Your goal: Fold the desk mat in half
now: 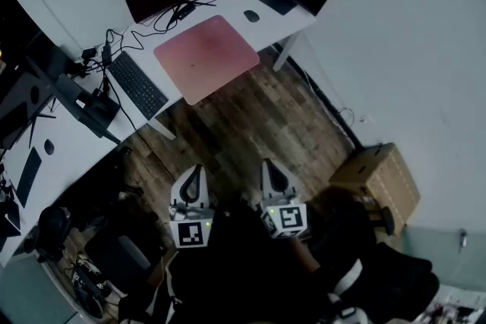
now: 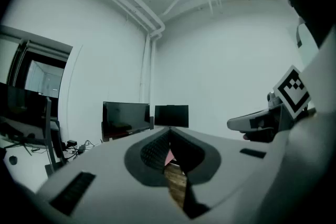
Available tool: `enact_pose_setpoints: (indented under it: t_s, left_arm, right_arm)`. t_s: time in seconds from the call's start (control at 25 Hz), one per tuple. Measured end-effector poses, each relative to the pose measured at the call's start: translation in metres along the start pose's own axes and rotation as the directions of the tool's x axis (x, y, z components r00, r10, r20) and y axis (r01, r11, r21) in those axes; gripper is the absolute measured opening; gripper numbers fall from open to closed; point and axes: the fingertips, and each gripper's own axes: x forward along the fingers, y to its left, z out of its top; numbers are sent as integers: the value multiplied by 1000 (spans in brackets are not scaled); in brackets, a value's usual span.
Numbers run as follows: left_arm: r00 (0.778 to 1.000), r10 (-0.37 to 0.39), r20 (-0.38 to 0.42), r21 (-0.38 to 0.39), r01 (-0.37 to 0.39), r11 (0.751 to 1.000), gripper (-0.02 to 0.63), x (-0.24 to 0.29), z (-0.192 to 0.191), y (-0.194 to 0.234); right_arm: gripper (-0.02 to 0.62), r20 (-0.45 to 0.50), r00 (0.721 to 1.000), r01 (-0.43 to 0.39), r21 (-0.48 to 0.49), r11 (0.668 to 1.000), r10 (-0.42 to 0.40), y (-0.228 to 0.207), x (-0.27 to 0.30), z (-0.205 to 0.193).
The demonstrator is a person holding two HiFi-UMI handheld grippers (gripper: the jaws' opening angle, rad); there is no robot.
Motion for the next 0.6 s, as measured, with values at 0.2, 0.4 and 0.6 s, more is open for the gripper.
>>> enact_pose_setpoints:
  t_s: [0.2, 0.4, 0.6]
  left_arm:
    - [1000, -4, -7, 13, 4, 1000, 7, 0, -2, 1]
    - [1000, -8, -4, 0, 8, 1000, 6, -1, -2, 1]
    - [999, -3, 32, -28, 4, 1000, 11, -2, 4, 12]
  right_arm:
    - [6, 8, 1000, -9, 6, 1000, 9, 5, 1, 3]
    - [6, 9, 1000, -6, -3, 1000, 6, 7, -2, 4]
    - [12, 195, 981, -13, 16, 1000, 9, 12, -13, 41]
